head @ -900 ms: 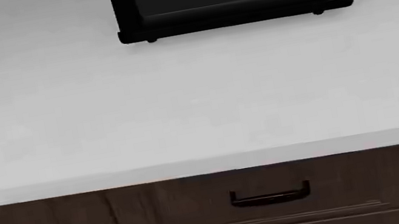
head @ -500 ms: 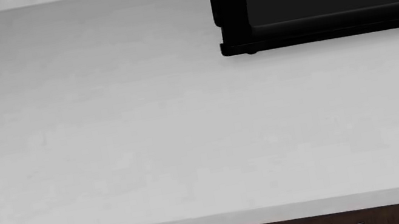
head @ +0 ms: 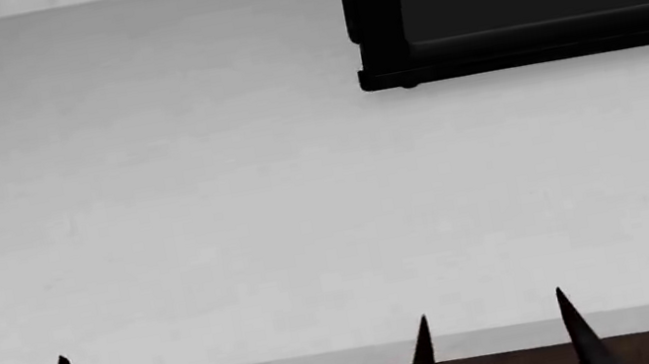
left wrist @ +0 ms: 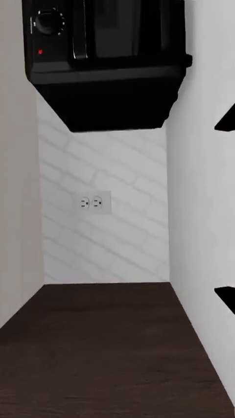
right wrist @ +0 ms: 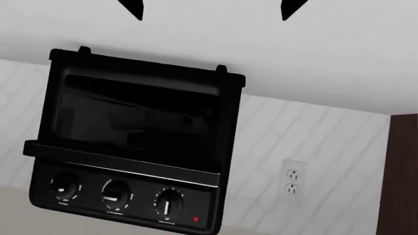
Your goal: Press the start button on the microwave
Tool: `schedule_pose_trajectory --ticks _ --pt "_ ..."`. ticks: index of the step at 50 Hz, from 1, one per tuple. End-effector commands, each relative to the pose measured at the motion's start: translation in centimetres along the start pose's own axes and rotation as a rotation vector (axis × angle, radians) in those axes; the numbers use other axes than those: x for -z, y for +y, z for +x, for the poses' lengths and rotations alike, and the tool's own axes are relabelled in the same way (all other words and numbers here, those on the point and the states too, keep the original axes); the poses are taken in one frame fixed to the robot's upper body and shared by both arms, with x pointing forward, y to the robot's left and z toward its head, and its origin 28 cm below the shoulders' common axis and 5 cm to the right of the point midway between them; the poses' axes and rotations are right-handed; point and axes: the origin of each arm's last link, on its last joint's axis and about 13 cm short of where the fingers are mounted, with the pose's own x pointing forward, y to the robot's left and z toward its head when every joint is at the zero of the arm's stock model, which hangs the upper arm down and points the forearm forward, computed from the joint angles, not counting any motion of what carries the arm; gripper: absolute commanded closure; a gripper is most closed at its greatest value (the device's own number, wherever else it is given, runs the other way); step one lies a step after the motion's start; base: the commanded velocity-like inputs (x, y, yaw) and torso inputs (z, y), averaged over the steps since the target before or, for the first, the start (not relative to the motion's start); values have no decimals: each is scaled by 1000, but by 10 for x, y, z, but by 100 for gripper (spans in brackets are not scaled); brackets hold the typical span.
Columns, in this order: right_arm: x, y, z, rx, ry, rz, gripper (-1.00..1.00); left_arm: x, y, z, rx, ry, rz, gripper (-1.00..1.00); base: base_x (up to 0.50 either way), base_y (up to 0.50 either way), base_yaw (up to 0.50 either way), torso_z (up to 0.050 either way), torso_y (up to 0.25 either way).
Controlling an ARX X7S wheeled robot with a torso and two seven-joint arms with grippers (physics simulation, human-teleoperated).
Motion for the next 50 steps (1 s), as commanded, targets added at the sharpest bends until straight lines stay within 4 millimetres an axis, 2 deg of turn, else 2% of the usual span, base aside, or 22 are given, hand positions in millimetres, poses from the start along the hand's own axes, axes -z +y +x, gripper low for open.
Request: schedule_pose_trajectory --ticks 1,27,50 --pt "-15 -2 -2 17 -86 -43 -100 -19 1 0 -26 -122 8 -100 0 0 0 0 0" --pt "-20 -1 -3 0 -124 4 -100 -22 1 -2 -26 -146 21 -100 0 0 0 0 0" --pt "-20 -2 -3 6 -129 10 -100 -21 -1 -1 -17 -143 32 -100 0 493 0 0 0"
